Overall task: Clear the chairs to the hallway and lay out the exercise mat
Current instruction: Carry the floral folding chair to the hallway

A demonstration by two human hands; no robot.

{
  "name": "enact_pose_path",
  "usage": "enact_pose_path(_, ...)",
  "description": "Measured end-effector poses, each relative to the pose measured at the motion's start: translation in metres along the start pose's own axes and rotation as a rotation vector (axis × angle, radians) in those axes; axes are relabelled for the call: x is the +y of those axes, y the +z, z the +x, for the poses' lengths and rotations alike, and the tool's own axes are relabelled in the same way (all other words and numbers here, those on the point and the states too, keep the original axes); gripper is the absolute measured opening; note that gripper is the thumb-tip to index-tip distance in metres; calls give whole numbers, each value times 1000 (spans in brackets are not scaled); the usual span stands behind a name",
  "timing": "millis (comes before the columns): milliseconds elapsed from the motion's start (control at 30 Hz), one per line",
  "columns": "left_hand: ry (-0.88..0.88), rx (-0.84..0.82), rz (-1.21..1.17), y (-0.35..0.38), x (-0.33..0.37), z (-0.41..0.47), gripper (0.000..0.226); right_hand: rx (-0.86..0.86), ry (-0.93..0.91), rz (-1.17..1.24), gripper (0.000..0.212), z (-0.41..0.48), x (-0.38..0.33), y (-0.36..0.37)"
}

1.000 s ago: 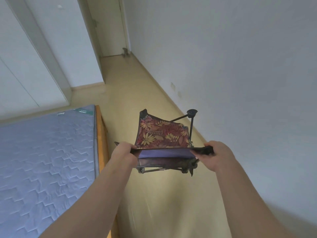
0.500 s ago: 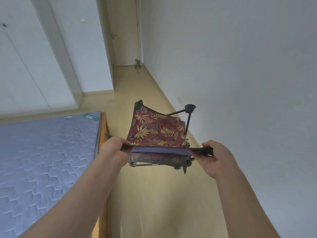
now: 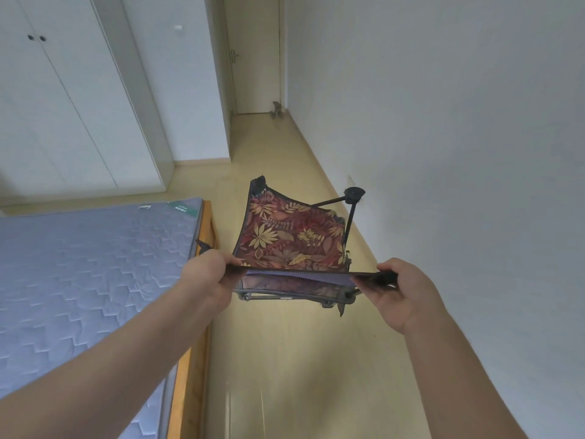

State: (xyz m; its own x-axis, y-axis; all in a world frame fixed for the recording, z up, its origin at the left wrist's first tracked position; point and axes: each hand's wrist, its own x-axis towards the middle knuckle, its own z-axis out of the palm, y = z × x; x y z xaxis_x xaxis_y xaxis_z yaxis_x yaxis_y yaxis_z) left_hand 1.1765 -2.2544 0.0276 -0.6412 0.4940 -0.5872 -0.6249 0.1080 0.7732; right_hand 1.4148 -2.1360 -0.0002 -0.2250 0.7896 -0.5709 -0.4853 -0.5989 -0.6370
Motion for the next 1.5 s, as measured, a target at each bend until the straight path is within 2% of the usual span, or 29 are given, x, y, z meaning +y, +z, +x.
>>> enact_pose_path(233, 50, 8, 133, 1, 27, 50, 11, -33, 44, -34, 13, 36, 1, 30)
enact_pose_path(333, 68, -21, 147, 4, 42, 76, 26, -49, 41, -51, 14, 51, -4, 46)
enact_pose_path(433, 81, -52, 174, 13, 62, 102, 30, -48, 18, -61, 13, 70, -13, 71)
enact_pose_path(567, 76, -51, 148, 27, 84, 140, 34, -39, -6, -79, 12, 97, -21, 104)
enact_pose_path(733, 104, -89, 82, 39, 110, 181, 16, -60, -32, -105, 10, 129, -25, 136)
enact_pose_path(933, 119, -87, 1, 63, 138, 229, 16, -74, -46, -140, 8, 171, -39, 182)
enact_pose_path(1100, 132, -66, -18, 104, 153, 282, 18, -31, -50, -127, 11, 232, -65, 221)
enact_pose_path(1267, 143, -18, -40, 157, 164, 339, 14, -16, -50, -263, 10, 306, -96, 247)
enact_pose_path(1500, 152, 55, -53, 237, 206, 424, 14, -43, 40, -270, 17, 423, -142, 289)
